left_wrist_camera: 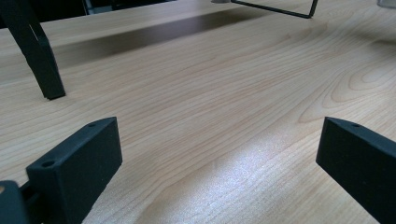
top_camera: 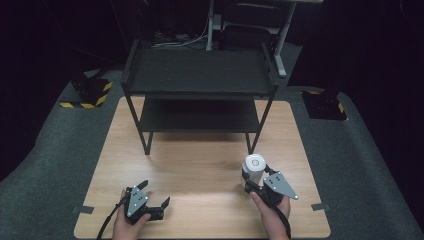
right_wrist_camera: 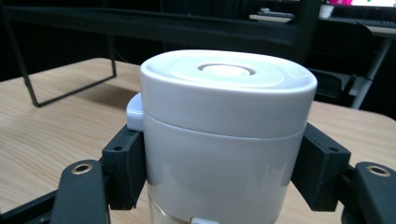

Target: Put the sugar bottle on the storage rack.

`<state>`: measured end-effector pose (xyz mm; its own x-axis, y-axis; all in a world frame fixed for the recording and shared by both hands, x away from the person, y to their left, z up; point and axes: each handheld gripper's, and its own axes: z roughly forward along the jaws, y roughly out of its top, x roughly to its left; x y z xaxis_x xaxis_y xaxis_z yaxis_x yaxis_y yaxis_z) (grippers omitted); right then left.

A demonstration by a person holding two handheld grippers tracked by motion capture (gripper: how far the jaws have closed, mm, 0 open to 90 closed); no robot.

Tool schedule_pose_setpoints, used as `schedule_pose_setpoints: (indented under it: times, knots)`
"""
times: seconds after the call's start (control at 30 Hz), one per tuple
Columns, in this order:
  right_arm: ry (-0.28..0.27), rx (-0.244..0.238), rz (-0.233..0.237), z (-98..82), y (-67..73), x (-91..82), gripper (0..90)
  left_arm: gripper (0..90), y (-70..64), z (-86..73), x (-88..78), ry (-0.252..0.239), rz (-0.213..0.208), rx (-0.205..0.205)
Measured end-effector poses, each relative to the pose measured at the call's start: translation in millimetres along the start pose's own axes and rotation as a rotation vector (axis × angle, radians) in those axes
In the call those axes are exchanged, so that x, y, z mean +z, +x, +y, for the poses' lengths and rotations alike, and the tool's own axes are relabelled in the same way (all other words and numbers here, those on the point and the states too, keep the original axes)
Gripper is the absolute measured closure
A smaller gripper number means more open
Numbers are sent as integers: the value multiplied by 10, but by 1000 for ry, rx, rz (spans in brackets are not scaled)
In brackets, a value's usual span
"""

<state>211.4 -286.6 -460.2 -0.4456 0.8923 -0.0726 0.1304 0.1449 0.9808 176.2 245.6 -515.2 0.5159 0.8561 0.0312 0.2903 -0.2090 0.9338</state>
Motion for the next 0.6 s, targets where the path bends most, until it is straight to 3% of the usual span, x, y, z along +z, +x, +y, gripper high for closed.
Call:
schedule_pose_setpoints:
  times: [0.47,0.6]
  knots:
    - [-30,-5,64,388,109,247,301,5,5,-3,0,-1,-4,2]
    - [-50,0,79,574,131,350,301,5,4,-4,-1,-2,-4,1]
